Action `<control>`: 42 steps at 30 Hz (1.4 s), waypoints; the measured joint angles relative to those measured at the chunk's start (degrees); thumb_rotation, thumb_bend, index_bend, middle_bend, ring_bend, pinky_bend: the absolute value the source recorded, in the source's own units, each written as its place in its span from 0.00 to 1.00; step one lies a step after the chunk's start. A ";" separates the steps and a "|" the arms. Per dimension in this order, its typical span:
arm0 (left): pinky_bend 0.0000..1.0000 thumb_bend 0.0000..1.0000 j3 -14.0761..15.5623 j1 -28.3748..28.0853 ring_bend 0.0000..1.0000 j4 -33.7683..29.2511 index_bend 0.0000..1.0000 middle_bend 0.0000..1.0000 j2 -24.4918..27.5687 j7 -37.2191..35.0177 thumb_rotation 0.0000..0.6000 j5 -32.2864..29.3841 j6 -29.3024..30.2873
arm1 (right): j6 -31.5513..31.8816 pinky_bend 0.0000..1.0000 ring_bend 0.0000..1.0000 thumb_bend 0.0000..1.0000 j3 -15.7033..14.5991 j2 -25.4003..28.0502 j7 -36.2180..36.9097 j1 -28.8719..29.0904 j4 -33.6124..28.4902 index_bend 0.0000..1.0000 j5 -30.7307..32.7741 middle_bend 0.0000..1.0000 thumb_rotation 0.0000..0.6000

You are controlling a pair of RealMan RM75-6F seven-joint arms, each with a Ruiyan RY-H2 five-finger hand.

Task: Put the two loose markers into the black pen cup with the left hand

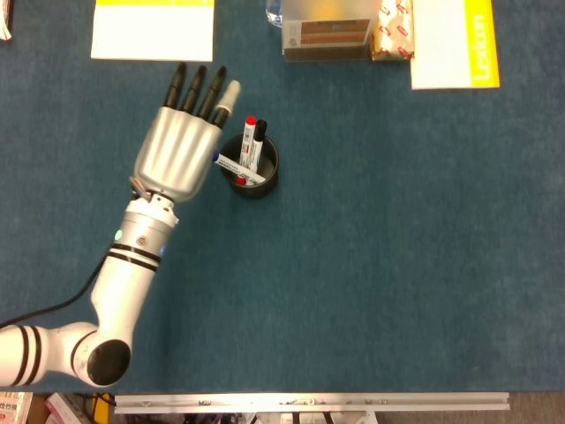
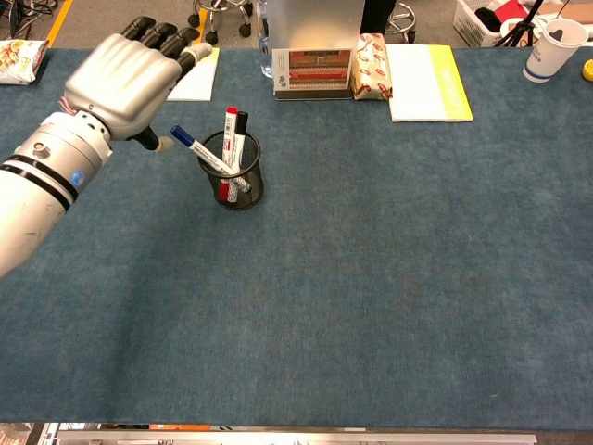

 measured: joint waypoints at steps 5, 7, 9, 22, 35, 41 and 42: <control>0.01 0.14 -0.46 1.04 0.00 -2.31 0.00 0.00 2.73 2.32 1.00 -1.73 1.86 | 0.21 0.44 0.42 0.12 -0.04 -0.01 -0.07 -0.06 -0.14 0.48 -0.17 0.39 1.00; 0.01 0.14 -0.81 1.47 0.00 -3.73 0.00 0.00 3.78 3.92 1.00 -3.12 3.18 | 0.32 0.44 0.42 0.12 0.00 0.03 -0.02 -0.08 -0.19 0.48 -0.22 0.39 1.00; 0.01 0.14 -1.12 1.97 0.00 -5.22 0.00 0.00 4.93 5.00 1.00 -4.07 4.72 | 0.54 0.44 0.42 0.12 0.00 0.13 0.09 -0.15 -0.30 0.48 -0.37 0.39 1.00; 0.01 0.22 0.99 11.63 0.00 -13.73 0.34 0.01 14.44 -4.11 1.00 -3.17 12.75 | 2.94 0.44 0.42 0.12 0.54 0.77 -0.09 -0.83 -1.02 0.48 -1.14 0.39 1.00; 0.03 0.22 8.50 22.22 0.14 -9.66 0.39 0.17 20.64 -23.20 1.00 10.42 13.84 | 5.94 0.44 0.42 0.11 0.90 1.62 -1.24 -1.87 -2.34 0.48 -2.14 0.39 1.00; 0.06 0.22 11.22 26.06 0.18 -1.03 0.40 0.22 20.77 -31.41 1.00 18.57 14.79 | 8.46 0.44 0.42 0.12 0.90 2.08 -3.27 -3.10 -3.64 0.48 -2.66 0.39 1.00; 0.06 0.22 11.64 26.48 0.18 0.78 0.40 0.22 20.71 -32.14 1.00 19.49 14.74 | 8.91 0.44 0.42 0.12 0.89 2.15 -3.68 -3.33 -3.89 0.48 -2.72 0.39 1.00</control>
